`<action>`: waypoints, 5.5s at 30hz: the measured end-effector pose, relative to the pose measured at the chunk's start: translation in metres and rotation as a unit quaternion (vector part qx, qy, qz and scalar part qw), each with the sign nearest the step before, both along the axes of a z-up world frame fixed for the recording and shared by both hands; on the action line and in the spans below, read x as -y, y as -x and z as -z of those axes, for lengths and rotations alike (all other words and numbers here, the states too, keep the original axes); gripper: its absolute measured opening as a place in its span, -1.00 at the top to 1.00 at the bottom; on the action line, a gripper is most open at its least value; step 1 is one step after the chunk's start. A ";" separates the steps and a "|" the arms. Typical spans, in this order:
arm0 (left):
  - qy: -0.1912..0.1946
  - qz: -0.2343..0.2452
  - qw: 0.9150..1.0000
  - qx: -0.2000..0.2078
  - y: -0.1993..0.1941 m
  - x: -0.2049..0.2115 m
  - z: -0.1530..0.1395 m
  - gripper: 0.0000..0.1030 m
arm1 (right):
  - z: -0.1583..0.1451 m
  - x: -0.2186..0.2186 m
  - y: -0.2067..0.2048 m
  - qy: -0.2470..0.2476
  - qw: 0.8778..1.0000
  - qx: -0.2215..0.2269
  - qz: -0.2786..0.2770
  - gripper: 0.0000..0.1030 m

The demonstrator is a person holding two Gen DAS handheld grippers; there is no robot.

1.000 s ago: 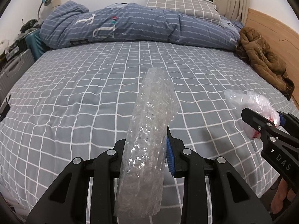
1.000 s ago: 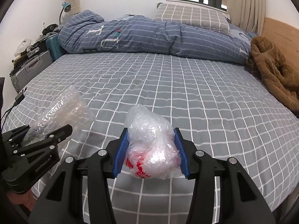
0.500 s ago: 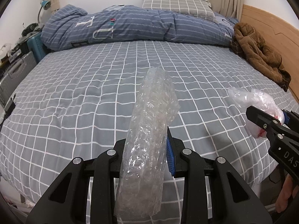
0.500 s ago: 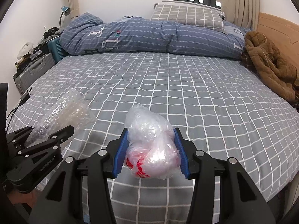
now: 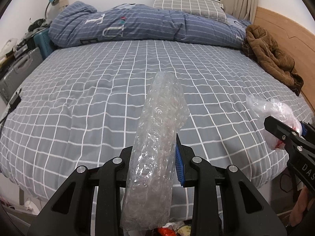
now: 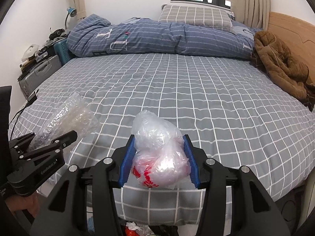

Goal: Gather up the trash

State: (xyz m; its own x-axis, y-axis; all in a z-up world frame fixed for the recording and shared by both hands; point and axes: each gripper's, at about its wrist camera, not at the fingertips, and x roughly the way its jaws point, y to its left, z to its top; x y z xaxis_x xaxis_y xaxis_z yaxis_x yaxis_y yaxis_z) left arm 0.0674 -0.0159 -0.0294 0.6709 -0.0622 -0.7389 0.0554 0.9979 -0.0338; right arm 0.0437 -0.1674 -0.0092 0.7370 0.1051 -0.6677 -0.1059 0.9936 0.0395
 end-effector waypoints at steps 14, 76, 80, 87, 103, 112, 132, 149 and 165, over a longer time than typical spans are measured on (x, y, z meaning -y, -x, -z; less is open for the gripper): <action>0.001 -0.021 1.000 -0.004 0.046 -0.007 -0.002 0.42 | 0.004 -0.002 0.049 -0.007 1.000 -0.006 0.001 0.11; 0.015 -0.051 0.986 -0.158 0.178 -0.029 0.145 0.42 | 0.178 -0.032 0.153 0.015 0.979 -0.202 -0.015 0.06; 0.015 -0.053 0.985 -0.160 0.182 -0.032 0.149 0.42 | 0.177 -0.040 0.154 0.022 0.981 -0.194 -0.018 -0.10; 0.015 -0.032 0.986 -0.163 0.175 -0.011 0.153 0.42 | 0.169 -0.022 0.155 0.028 0.983 -0.183 -0.005 -0.49; 0.024 0.044 0.984 -0.169 0.162 0.072 0.150 0.42 | 0.160 0.067 0.164 0.040 0.983 -0.159 0.077 -0.73; 0.003 0.046 0.986 -0.161 0.167 0.088 0.157 0.10 | 0.159 0.078 0.165 0.035 0.983 -0.158 0.083 -0.73; -0.010 -0.001 0.998 -0.067 0.176 0.038 0.096 -0.89 | 0.103 0.035 0.160 0.023 0.993 -0.104 0.041 -0.83; 0.002 -0.010 1.000 0.007 0.222 0.023 -0.009 -0.89 | 0.002 0.019 0.213 0.030 0.999 -0.011 0.037 -0.85; 0.007 -0.016 1.000 0.013 0.255 0.016 -0.027 -0.89 | -0.016 0.013 0.247 0.028 0.999 0.001 0.037 -0.85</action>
